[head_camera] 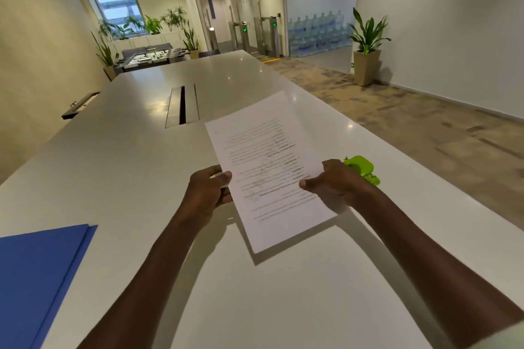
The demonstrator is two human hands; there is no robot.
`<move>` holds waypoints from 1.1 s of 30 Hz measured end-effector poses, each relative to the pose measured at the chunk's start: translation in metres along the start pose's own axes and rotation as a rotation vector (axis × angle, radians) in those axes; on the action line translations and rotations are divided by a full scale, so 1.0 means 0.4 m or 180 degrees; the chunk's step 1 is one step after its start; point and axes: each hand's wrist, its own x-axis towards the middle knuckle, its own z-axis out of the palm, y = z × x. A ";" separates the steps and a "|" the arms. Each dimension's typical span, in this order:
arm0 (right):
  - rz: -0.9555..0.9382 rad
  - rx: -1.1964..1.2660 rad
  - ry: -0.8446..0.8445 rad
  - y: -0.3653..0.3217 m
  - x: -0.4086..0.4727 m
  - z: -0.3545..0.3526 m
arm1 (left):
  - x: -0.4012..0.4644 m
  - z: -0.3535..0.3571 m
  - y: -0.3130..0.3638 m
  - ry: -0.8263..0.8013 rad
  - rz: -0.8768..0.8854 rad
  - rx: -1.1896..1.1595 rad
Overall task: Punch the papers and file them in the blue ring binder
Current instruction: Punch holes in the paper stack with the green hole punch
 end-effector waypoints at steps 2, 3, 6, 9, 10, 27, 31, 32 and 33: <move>0.0144 -0.0119 0.0014 0.009 -0.007 -0.017 | 0.002 0.017 -0.022 -0.0026 -0.0014 -0.0060; 0.0172 -0.0167 0.0006 0.012 -0.009 -0.027 | 0.002 0.026 -0.034 0.0015 -0.0030 -0.0056; 0.0077 -0.0732 0.0304 0.008 -0.018 -0.075 | 0.003 0.059 -0.069 0.0060 -0.0156 -0.0096; -0.0129 -0.1064 0.1201 0.010 0.009 -0.157 | 0.005 0.091 -0.099 0.0030 -0.0344 -0.0155; -0.0217 -0.1258 0.1514 0.015 0.023 -0.185 | 0.004 0.103 -0.108 0.0005 -0.0383 -0.0162; -0.0337 -0.1634 0.1463 0.094 0.097 -0.280 | 0.001 0.228 -0.169 -0.0154 -0.0699 -0.0151; -0.0343 -0.1602 0.1471 0.103 0.099 -0.282 | 0.002 0.238 -0.168 -0.0167 -0.0751 -0.0154; -0.0343 -0.1589 0.1469 0.103 0.100 -0.282 | 0.004 0.240 -0.168 -0.0159 -0.0765 -0.0145; -0.0341 -0.1588 0.1466 0.103 0.100 -0.282 | 0.005 0.241 -0.168 -0.0143 -0.0781 -0.0113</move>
